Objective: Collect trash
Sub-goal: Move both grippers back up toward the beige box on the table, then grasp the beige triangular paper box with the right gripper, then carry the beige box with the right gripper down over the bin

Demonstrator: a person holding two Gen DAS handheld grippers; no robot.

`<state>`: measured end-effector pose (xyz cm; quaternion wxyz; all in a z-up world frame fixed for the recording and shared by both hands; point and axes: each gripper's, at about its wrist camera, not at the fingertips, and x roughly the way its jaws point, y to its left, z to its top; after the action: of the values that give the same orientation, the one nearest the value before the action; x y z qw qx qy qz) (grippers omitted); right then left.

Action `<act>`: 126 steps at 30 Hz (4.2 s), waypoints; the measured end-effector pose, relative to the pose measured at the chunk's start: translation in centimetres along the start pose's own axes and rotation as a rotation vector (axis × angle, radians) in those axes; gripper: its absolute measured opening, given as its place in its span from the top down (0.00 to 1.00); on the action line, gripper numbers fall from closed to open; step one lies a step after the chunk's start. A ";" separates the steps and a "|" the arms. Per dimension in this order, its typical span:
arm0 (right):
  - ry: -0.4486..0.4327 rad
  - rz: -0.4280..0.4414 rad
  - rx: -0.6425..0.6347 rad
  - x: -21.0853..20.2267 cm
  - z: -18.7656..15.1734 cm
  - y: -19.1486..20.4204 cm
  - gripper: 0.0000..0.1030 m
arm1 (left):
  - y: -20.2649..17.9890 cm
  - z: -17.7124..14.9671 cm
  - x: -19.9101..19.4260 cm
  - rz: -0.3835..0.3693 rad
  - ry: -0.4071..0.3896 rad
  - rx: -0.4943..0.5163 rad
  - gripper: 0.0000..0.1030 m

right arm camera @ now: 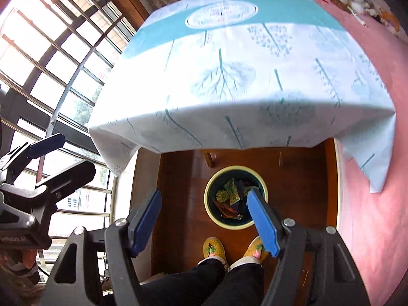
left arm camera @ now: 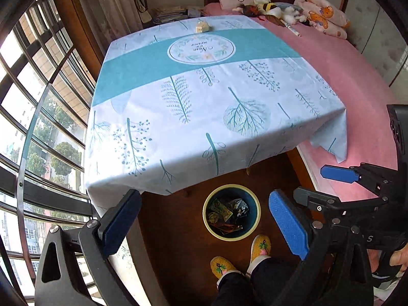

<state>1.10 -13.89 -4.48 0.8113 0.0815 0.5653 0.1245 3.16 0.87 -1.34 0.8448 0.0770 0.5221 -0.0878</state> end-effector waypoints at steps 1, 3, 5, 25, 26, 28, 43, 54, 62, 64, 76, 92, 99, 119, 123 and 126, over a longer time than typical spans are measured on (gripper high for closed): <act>-0.030 -0.011 -0.006 -1.0 0.5 0.4 0.32 | 0.2 0.5 -0.8 0.005 -0.026 0.007 0.03; -0.089 -0.028 -0.013 -2.8 1.6 0.9 0.32 | 0.5 1.4 -2.1 0.012 -0.082 0.020 0.03; -0.143 -0.040 -0.013 -4.5 2.5 1.4 0.32 | 0.7 2.2 -3.8 0.027 -0.134 0.030 0.03; -0.251 -0.102 -0.056 -6.3 9.8 0.8 0.32 | 3.4 7.8 -4.8 0.152 -0.269 -0.057 0.03; -0.247 -0.096 -0.065 -5.8 10.8 0.4 0.32 | 3.5 8.5 -4.1 0.161 -0.263 -0.070 0.03; -0.236 -0.085 -0.081 -4.8 12.9 -0.5 0.32 | 3.9 10.1 -2.7 0.180 -0.250 -0.097 0.03; -0.132 0.063 -0.210 4.0 34.7 -10.8 0.32 | 4.2 26.4 7.3 0.303 -0.093 -0.341 0.03; -0.100 0.050 -0.427 16.6 46.1 -11.7 0.32 | 7.8 31.3 13.0 0.430 0.019 -0.464 0.03; -0.067 0.032 -0.534 22.1 48.9 -10.5 0.32 | 10.9 32.9 18.7 0.443 0.118 -0.545 0.03; -0.091 0.029 -0.562 22.6 49.0 -10.3 0.32 | 11.5 33.3 19.7 0.437 0.129 -0.561 0.03; -0.127 0.023 -0.667 24.2 50.5 -9.2 0.30 | 13.6 35.3 24.6 0.433 0.171 -0.588 0.03; -0.085 0.043 -0.673 21.9 47.0 -8.3 0.38 | 13.2 34.7 23.4 0.384 0.130 -0.614 0.03; -0.083 0.104 -0.568 17.6 42.0 -7.8 0.38 | 10.5 32.4 20.6 0.327 0.088 -0.518 0.04; -0.200 0.039 -0.171 2.0 17.0 0.2 0.38 | 6.7 13.0 5.9 0.071 -0.065 -0.205 0.08; -0.180 0.006 -0.132 1.0 11.8 1.8 0.38 | 6.8 8.9 3.2 0.035 -0.071 -0.173 0.08; -0.157 -0.016 -0.133 0.3 8.5 2.6 0.38 | 6.7 5.8 2.0 0.013 -0.049 -0.176 0.08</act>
<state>8.83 -11.22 -1.05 0.8577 0.0323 0.4912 0.1485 10.58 5.95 -0.36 0.8614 0.0035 0.5064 -0.0380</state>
